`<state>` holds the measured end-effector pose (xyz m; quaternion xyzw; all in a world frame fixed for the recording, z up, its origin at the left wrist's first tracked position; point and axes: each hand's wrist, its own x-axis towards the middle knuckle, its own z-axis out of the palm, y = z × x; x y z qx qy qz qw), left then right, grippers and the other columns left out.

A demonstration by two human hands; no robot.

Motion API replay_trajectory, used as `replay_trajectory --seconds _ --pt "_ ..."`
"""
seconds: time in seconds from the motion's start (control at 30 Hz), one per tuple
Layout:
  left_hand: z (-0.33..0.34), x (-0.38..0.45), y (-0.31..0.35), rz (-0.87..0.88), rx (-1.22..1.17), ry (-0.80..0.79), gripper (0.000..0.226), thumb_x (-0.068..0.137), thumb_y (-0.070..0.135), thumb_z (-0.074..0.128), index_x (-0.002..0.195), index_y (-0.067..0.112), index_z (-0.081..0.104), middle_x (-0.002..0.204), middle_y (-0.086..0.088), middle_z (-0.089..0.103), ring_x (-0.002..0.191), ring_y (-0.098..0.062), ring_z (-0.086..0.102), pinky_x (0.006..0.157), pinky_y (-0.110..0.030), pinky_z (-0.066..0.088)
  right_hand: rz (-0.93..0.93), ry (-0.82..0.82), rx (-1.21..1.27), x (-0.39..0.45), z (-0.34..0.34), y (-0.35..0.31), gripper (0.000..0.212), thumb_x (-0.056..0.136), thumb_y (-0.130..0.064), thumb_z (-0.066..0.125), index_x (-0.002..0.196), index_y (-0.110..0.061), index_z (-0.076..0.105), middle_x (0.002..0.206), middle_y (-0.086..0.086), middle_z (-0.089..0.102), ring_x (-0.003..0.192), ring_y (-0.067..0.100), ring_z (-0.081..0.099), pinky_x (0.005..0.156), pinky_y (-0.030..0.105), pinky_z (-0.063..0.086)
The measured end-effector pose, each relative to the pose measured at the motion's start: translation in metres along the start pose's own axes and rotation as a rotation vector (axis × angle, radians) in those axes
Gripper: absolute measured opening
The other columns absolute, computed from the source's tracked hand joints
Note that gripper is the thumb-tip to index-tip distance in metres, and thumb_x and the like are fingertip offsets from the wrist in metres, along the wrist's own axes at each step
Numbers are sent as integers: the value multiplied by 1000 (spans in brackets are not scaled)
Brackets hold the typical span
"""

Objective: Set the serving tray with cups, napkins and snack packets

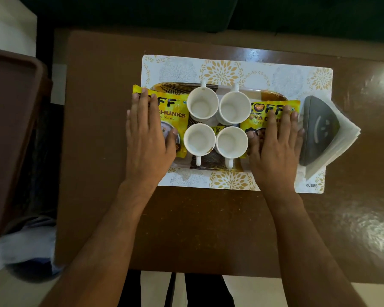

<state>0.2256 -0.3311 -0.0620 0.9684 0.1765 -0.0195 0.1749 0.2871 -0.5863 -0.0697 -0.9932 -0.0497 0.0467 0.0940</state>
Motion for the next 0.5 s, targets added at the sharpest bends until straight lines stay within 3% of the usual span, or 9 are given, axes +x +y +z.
replay_trajectory --seconds 0.27,0.5 --pt "1 0 7 -11 55 -23 85 104 34 57 167 5 8 177 -15 4 165 -32 3 133 -52 10 4 -54 -19 1 -2 1 68 113 -51 20 168 -13 17 178 15 4 166 34 -1 131 65 5" --pt "-12 -3 8 -46 -66 94 81 102 40 47 167 5 14 176 -15 13 164 -30 8 133 -50 4 -36 94 95 1 -24 -33 68 115 -45 28 167 -3 17 177 17 10 166 36 1 132 62 5"
